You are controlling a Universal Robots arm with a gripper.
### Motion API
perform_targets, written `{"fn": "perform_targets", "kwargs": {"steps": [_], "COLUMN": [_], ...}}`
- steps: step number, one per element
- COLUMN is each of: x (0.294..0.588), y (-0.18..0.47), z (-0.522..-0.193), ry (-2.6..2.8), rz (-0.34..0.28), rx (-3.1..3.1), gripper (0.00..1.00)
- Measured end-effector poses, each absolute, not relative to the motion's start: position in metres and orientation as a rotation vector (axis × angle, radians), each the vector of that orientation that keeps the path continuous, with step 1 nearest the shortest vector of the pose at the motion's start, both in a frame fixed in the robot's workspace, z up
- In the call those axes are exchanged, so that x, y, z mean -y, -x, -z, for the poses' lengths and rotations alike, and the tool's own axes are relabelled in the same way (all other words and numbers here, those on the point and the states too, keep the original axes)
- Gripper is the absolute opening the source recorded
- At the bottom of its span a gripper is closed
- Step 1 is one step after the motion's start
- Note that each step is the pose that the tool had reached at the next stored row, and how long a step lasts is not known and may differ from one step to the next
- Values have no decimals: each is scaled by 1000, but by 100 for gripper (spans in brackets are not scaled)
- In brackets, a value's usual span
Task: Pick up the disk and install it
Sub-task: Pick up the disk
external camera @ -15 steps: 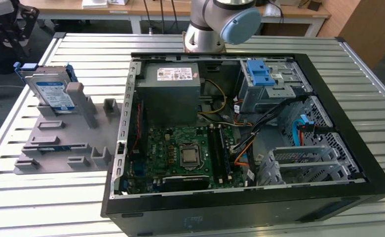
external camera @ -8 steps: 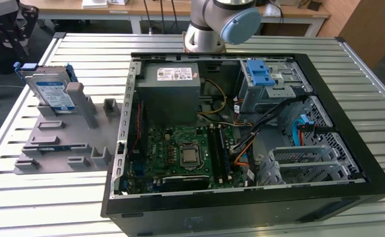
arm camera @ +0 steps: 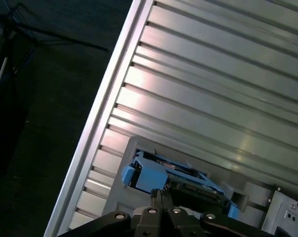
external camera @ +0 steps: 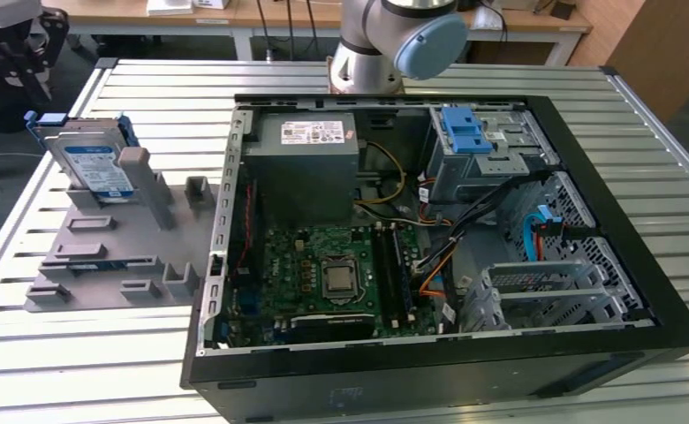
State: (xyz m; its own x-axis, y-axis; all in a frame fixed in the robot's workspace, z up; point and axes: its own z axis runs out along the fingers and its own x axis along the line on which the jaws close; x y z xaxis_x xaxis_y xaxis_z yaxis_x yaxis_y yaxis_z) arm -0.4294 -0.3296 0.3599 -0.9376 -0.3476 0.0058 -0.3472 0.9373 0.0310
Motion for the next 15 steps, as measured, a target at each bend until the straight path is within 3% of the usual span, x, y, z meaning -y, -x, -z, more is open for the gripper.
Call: {"fn": "perform_targets", "kwargs": {"steps": [15], "x": [330], "y": [429], "z": [-360], "ry": [-843], "rz": [44], "rx": [3011], "gripper": [11]}}
